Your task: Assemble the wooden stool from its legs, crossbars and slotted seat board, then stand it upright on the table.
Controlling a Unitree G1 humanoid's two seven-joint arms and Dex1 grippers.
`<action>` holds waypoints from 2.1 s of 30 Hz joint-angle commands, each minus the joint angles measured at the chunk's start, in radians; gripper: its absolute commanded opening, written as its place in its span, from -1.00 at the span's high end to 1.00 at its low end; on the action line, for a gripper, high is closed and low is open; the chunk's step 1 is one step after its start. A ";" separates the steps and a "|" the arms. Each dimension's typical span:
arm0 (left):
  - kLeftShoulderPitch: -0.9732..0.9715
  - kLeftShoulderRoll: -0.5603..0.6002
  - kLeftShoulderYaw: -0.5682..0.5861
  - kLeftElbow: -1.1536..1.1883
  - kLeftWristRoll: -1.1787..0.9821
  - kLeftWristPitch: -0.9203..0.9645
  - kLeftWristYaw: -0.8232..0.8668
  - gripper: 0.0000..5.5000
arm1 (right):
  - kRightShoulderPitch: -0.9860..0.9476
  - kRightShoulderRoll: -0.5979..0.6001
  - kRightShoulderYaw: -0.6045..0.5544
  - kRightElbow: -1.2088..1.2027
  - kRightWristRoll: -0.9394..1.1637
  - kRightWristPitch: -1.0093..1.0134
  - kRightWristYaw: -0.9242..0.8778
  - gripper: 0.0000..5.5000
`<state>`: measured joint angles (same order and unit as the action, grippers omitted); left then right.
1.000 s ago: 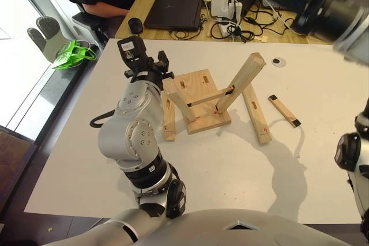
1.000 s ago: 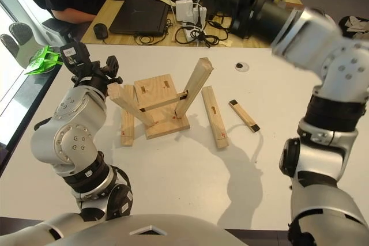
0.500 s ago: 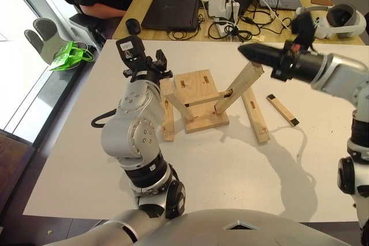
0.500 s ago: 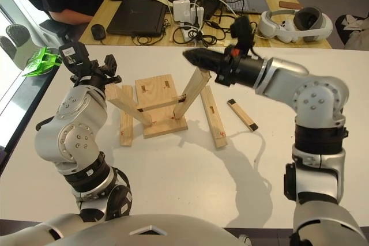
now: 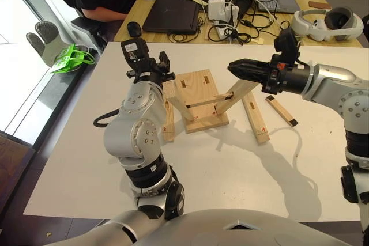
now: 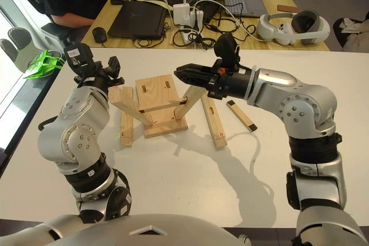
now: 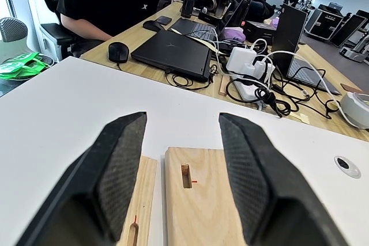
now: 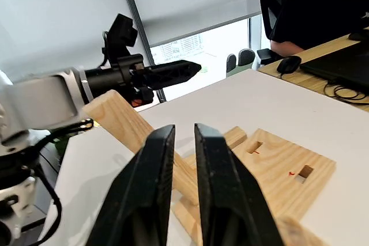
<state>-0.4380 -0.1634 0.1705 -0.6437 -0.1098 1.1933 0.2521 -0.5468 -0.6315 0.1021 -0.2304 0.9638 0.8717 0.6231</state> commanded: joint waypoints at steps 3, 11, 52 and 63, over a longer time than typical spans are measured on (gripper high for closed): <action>0.036 -0.037 -0.010 0.010 0.000 0.008 0.002 0.16 | 0.010 0.168 -0.158 0.048 0.120 0.006 -0.119 0.77; 0.064 -0.014 0.008 -0.005 0.008 0.008 0.003 0.16 | -0.032 0.424 -0.285 -0.184 0.385 -0.089 -0.672 0.77; 0.408 0.005 -0.046 -0.325 -0.036 0.151 -0.040 0.16 | 0.332 0.434 -0.471 -0.020 -0.228 -0.194 -0.721 0.77; 0.349 0.019 -0.081 -0.333 -0.036 0.174 -0.024 0.16 | 0.374 0.543 -0.327 -0.142 -0.151 -0.143 -0.646 0.77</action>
<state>-0.0750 -0.0653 0.0884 -0.9604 -0.1475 1.3386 0.2300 -0.1482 -0.0817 -0.2122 -0.3746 0.7978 0.7296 -0.0362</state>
